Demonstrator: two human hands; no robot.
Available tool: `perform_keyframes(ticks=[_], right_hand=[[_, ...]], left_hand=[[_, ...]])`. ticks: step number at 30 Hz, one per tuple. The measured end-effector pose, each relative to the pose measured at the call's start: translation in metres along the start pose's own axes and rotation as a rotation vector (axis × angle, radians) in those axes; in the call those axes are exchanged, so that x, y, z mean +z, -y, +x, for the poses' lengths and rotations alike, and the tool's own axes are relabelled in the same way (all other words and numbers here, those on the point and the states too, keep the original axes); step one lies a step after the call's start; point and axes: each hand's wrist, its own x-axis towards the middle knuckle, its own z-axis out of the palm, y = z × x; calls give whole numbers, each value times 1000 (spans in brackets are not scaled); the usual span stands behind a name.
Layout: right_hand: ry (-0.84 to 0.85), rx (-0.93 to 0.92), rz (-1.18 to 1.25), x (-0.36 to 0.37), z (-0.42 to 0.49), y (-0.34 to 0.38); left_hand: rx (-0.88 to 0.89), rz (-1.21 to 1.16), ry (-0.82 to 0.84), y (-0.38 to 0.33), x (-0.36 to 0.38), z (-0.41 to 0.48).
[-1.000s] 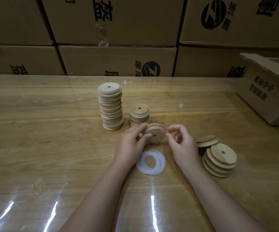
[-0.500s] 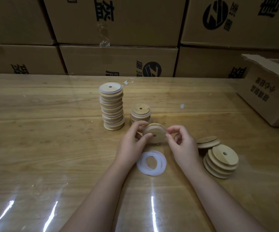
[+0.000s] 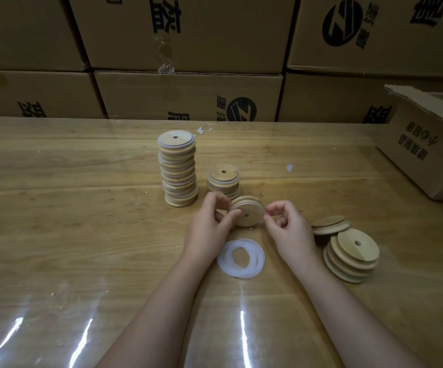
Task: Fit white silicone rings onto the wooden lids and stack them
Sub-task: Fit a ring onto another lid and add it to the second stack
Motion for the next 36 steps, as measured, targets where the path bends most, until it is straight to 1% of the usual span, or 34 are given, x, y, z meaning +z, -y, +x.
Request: perform_keyframes(ticks=[4, 7, 9, 12, 14, 16, 18, 20, 24, 30, 33, 36], right_hand=[[17, 12, -1, 0, 1, -2], [20, 31, 3, 1, 2, -3], [10, 50, 40, 2, 3, -3], [3, 54, 116, 0, 1, 0], [44, 28, 114, -1, 0, 2], [105, -2, 147, -1, -2, 6], [161, -13, 248, -2, -4, 10], [195, -24, 316, -3, -5, 12], [173, -2, 373, -3, -5, 13], [160, 33, 403, -4, -4, 12], [164, 35, 420, -4, -4, 13], [165, 19, 452, -6, -5, 15]], left_hand=[[-34, -4, 54, 1, -1, 1], [-28, 133, 145, 4, 0, 1], [-29, 149, 168, 2, 0, 0], [-84, -114, 174, -2, -4, 1], [-121, -274, 171, -4, -7, 2], [-139, -386, 120, -6, -8, 2], [-143, -458, 70, -6, -9, 3], [-126, -467, 73, -6, -9, 3], [-133, -482, 95, -7, -10, 3], [-188, -548, 181, -10, -15, 2], [-181, -549, 212, -10, -18, 2], [-151, -558, 204, -12, -18, 1]])
